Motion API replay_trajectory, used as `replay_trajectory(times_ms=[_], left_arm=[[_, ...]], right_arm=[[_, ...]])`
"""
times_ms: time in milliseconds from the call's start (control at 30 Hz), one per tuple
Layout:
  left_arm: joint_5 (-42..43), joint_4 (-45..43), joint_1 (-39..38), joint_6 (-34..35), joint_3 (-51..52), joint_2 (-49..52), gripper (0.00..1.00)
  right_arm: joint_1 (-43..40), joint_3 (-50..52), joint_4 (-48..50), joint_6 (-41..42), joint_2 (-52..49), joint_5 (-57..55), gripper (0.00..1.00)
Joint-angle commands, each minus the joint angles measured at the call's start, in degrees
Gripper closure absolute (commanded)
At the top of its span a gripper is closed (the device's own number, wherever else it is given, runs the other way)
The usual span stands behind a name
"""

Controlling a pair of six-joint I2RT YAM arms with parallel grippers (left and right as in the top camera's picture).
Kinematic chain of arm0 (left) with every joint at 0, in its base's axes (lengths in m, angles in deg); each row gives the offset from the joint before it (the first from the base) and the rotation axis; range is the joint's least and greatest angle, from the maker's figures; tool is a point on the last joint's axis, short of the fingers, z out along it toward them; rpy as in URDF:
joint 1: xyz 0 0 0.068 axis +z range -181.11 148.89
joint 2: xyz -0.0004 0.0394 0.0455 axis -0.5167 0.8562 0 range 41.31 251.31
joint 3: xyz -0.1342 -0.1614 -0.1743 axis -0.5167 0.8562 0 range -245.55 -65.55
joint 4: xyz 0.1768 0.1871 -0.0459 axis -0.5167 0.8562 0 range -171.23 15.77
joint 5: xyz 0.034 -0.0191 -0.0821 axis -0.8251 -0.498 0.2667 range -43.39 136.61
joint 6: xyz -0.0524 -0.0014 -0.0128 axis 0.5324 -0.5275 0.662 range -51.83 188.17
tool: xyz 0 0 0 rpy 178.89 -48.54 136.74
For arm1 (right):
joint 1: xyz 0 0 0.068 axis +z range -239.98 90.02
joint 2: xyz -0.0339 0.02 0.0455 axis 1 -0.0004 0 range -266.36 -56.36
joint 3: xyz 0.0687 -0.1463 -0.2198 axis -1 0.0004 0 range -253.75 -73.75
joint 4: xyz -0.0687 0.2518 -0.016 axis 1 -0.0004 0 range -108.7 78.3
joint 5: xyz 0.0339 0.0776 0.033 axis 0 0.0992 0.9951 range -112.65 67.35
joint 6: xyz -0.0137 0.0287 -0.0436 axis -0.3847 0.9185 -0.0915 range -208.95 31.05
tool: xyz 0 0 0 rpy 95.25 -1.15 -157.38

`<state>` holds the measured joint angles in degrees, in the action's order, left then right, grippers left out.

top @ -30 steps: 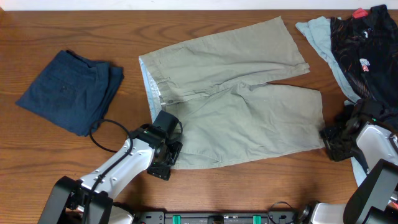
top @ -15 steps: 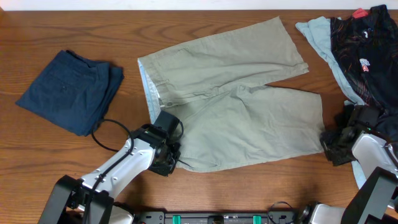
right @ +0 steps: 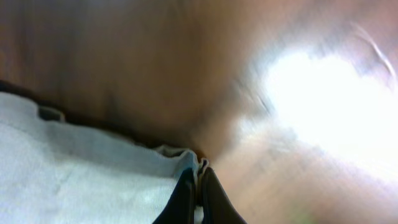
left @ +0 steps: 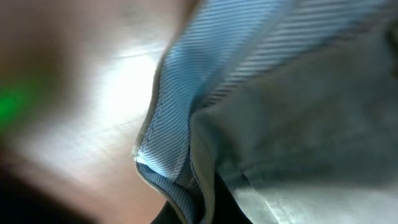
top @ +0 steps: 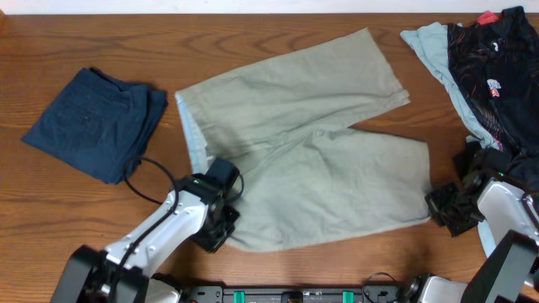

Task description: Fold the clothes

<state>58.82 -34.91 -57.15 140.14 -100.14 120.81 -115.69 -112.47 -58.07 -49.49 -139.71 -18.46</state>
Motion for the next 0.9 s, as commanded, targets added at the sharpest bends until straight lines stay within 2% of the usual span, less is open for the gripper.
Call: replay_trajectory(times_ms=[0, 167, 300, 467, 600, 733, 867], left_arm=[[-2.0, 4.0, 0.0, -6.1, 0.4, -5.5, 0.94], [-2.6, 12.0, 0.0, -9.4, -2.0, -16.5, 0.94], [-2.9, 13.3, 0.0, -9.4, -3.2, -25.8, 0.94], [-7.3, 9.0, 0.0, -9.4, -3.3, -36.6, 0.94], [-14.8, 3.8, 0.0, -9.4, -3.3, -42.1, 0.94], [-20.8, -2.3, 0.0, -9.4, -3.3, -42.1, 0.94], [-21.7, -8.0, 2.4, -9.4, -3.3, -38.8, 0.94]], right_arm=[[-0.2, -4.2, -3.7, -3.6, 5.1, -1.2, 0.99], [-0.3, -9.9, -9.7, -6.7, 13.6, -1.3, 0.99], [-0.2, -15.4, -11.8, -12.6, 18.4, -0.3, 0.99], [0.0, -23.0, -12.5, -17.4, 20.2, 2.9, 0.99], [2.3, -27.8, -9.5, -17.5, 19.7, 4.2, 0.99], [7.0, -31.4, -4.3, -17.5, 17.4, 4.2, 0.99], [12.1, -35.3, -1.3, -17.4, 12.6, 4.0, 0.99]])
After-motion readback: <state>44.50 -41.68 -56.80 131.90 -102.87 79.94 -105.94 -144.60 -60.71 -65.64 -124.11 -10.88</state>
